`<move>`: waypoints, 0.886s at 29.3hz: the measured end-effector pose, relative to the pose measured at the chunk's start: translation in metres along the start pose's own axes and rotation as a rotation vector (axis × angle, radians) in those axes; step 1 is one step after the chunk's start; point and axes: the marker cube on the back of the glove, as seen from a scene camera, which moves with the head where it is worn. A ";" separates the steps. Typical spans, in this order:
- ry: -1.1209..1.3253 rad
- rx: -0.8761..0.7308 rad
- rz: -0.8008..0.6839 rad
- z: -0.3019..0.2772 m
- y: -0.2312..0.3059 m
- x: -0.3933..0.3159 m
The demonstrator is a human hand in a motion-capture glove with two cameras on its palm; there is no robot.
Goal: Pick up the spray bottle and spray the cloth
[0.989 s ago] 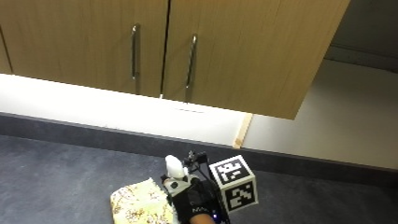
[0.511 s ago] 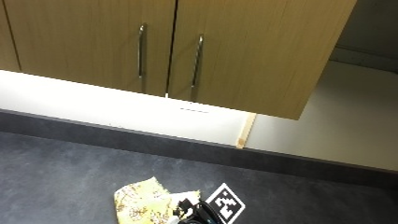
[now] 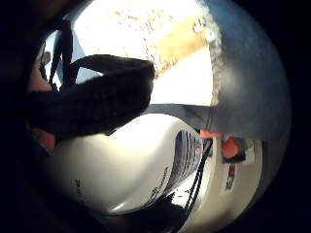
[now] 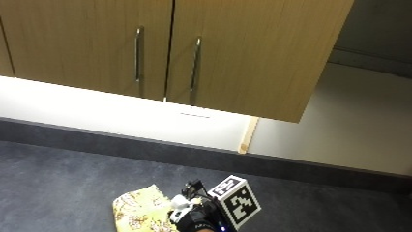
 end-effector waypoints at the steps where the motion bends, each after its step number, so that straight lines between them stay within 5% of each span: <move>1: 0.016 0.048 -0.037 0.003 0.003 0.002; 14: -0.241 0.487 -0.717 -0.011 0.043 -0.037; 26: -0.226 0.562 -0.809 -0.017 0.042 -0.033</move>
